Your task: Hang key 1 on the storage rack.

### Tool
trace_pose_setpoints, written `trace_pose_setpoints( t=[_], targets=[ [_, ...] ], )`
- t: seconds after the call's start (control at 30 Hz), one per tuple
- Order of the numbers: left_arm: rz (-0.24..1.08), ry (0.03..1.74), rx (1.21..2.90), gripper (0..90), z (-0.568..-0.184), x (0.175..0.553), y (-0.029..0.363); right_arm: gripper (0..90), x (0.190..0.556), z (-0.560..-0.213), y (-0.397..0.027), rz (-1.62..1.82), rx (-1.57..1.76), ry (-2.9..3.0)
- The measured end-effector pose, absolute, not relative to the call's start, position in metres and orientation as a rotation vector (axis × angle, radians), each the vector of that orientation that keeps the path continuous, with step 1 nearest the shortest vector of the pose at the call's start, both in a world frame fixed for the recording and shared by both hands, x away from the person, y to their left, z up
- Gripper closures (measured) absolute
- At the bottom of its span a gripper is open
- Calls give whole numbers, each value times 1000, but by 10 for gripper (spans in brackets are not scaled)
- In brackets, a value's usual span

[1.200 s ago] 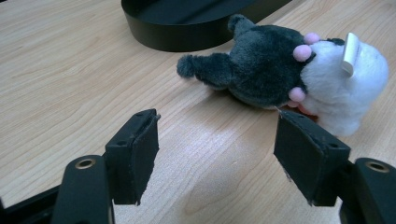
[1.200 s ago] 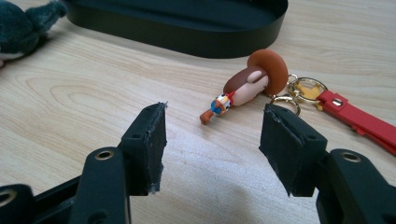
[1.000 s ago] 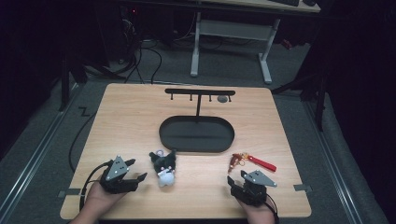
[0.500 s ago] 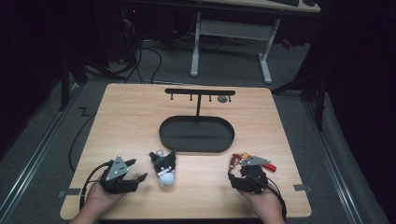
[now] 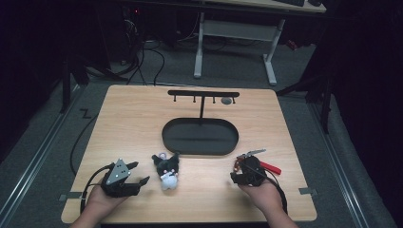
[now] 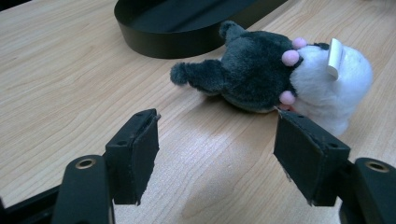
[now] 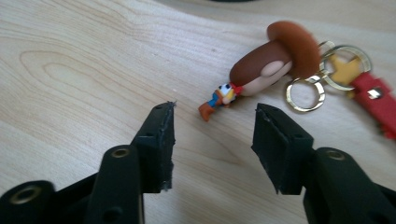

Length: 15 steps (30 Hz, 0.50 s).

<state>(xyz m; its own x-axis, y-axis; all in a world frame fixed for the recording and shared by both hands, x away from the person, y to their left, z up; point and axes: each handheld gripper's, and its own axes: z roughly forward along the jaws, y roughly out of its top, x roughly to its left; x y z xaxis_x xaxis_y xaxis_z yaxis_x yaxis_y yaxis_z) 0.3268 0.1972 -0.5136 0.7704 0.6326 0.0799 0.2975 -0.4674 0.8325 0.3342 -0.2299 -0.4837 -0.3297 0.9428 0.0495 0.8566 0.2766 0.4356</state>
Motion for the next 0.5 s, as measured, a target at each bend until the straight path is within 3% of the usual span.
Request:
trace_pose_setpoints(
  t=[0.5],
  targets=[
    [479, 685, 2087, 310, -514, 326, 196, 606, 354, -494, -224, 476, 1781, 2302]
  ],
)
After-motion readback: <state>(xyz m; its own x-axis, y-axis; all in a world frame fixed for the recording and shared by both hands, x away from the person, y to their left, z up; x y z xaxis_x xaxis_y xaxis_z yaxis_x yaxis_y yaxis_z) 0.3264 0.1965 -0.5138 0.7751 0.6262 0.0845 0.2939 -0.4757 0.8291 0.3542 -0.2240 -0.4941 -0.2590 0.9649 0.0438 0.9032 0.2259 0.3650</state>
